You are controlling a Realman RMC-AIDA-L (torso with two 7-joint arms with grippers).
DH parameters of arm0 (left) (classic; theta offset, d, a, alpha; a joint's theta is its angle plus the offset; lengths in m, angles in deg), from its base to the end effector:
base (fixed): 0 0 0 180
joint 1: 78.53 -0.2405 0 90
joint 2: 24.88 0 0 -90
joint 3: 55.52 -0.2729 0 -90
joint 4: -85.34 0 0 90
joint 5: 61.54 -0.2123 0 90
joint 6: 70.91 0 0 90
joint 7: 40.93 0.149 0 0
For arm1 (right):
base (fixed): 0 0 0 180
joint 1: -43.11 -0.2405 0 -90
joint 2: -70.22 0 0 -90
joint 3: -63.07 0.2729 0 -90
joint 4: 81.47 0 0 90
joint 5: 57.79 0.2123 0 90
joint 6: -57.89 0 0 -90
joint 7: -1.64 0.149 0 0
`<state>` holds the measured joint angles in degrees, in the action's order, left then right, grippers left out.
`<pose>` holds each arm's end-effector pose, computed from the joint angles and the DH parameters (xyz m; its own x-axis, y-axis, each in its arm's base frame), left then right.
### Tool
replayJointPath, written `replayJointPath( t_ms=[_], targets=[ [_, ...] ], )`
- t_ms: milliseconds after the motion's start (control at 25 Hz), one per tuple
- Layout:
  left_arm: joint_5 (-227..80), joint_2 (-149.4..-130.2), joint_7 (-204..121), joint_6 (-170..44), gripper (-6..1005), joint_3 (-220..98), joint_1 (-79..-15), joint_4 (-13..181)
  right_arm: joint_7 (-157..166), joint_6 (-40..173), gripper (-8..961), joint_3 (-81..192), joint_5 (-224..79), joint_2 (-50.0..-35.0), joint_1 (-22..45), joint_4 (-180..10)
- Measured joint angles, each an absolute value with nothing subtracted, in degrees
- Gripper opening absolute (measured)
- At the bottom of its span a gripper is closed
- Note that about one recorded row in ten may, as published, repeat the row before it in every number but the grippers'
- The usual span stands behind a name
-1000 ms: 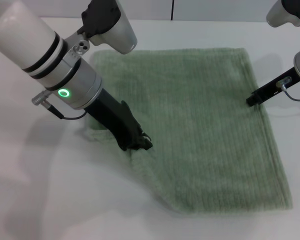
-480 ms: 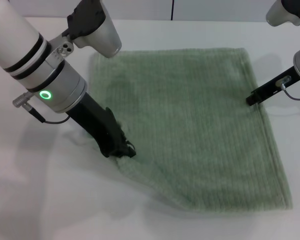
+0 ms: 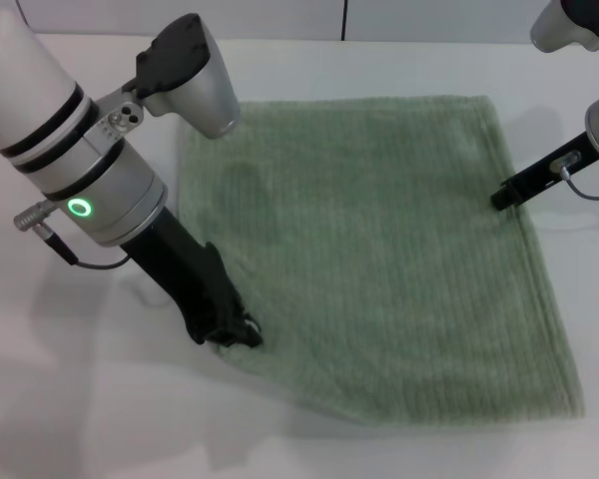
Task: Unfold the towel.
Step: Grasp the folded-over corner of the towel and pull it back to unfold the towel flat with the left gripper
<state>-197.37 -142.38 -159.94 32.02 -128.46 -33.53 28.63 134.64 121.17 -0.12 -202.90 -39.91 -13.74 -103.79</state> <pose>-0.1812 0.3481 -0.0328 0.8797 0.3406 -0.3319 0.3930 -0.9136 0.1042 0.2492 0.4526 -0.0182 0.6366 -0.7645 0.1017 -0.6510 -0.6034 -0.4606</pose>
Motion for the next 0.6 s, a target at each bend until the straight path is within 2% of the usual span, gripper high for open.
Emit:
replayJointPath(
  t_ms=[600],
  targets=[
    [-202.8,-143.08,-160.8,31.8,73,-129.8,-32.8,30.1,134.6,121.2,2,0.0,-202.9,-40.17,-13.8,-103.8]
  ],
)
